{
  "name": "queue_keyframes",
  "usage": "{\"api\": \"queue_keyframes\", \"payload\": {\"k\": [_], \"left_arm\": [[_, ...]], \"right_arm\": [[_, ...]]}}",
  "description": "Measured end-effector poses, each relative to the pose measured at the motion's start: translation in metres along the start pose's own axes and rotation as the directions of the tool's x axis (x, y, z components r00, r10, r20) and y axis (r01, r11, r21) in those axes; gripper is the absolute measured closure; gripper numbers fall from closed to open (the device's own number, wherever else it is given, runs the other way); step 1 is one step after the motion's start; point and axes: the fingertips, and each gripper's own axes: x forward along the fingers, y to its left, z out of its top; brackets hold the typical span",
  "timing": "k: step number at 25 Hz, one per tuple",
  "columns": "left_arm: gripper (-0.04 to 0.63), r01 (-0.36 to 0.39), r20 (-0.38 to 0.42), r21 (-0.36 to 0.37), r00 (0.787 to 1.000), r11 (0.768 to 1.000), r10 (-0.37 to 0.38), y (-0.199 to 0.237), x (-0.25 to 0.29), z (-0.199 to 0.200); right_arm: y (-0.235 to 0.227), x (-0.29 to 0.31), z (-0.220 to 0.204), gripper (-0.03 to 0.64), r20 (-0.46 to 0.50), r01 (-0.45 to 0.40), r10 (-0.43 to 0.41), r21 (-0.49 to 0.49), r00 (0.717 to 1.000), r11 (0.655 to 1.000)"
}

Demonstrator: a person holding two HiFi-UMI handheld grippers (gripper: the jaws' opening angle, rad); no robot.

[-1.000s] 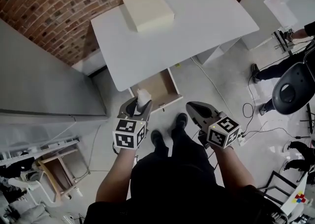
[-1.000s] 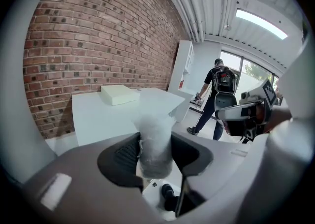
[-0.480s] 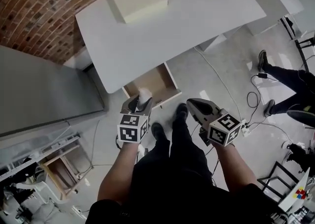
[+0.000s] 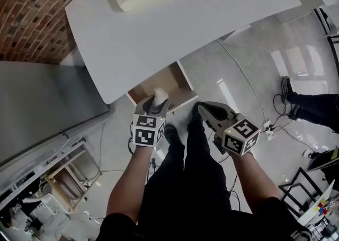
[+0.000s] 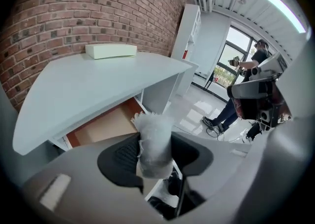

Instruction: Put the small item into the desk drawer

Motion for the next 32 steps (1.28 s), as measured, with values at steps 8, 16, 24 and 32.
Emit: {"api": "queue_keyframes", "payload": {"k": [8,16,24,32], "left_arm": [[0.410,0.004,-0.075,-0.004,0.997,1.000,-0.004,0.027,0.056,-0.035],[0.410,0.022,-0.161,0.014,0.987,1.000,-0.019,0.046,0.096,-0.074],[0.408,0.032,-0.258,-0.011,0.966,0.999,-0.034,0.064,0.127,-0.106],[0.408,0.099,-0.384,0.093,0.921,0.991,-0.056,0.062,0.158,-0.142]], "right_arm": [[-0.035,0.042,-0.022,0.604,-0.044,-0.018,0.019,0.016,0.999,1.000],[-0.039,0.080,-0.045,0.604,-0.081,-0.048,0.050,0.028,0.995,0.998],[-0.049,0.106,-0.071,0.604,-0.184,-0.038,0.027,-0.052,0.983,0.998],[-0.046,0.126,-0.100,0.604,-0.238,-0.082,0.071,-0.040,0.969,0.996]]}}
